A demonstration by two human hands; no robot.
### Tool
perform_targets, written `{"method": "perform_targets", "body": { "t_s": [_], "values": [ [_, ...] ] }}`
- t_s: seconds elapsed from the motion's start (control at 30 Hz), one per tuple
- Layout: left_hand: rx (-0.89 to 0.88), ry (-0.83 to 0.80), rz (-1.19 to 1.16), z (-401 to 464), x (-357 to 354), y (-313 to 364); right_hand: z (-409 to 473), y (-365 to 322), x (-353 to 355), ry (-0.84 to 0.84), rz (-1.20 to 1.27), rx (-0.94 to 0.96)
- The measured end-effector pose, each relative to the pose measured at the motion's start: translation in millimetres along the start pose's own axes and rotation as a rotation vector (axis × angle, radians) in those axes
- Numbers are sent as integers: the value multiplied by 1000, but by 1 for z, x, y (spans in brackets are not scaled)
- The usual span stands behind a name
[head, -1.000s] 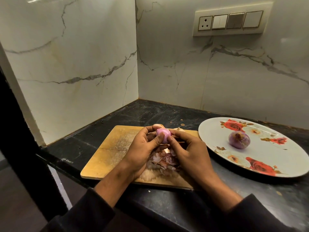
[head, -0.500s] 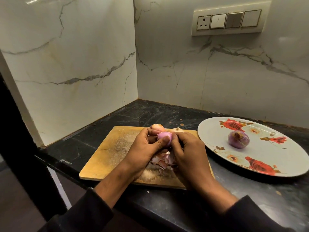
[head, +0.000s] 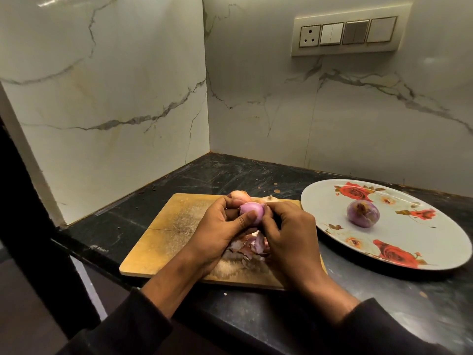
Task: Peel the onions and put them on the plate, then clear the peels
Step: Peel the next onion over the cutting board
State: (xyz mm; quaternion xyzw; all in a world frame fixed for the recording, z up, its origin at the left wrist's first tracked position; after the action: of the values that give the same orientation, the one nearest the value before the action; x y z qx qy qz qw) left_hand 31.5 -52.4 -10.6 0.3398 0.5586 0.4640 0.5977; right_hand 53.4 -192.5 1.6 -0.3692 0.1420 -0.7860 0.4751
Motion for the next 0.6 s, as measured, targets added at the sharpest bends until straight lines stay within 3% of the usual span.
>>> {"method": "perform_targets", "body": {
  "t_s": [0.33,0.6],
  "values": [
    [-4,-60,40,0,1,0,5,23,2,44,204,-253],
    [1,-57,57,2,4,-2,2,12,1,-61,290,-201]
  ]
}}
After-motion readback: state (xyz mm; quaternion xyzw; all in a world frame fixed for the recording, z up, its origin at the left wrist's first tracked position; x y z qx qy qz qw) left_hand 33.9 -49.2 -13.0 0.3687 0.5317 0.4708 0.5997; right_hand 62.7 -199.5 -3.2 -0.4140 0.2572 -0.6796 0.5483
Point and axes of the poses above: each hand's wrist, its own z-axis towards the middle knuckle, its own x-axis out of the back of the hand, y = z × x, the point moved 4 cm from there along z, towards the middle knuckle
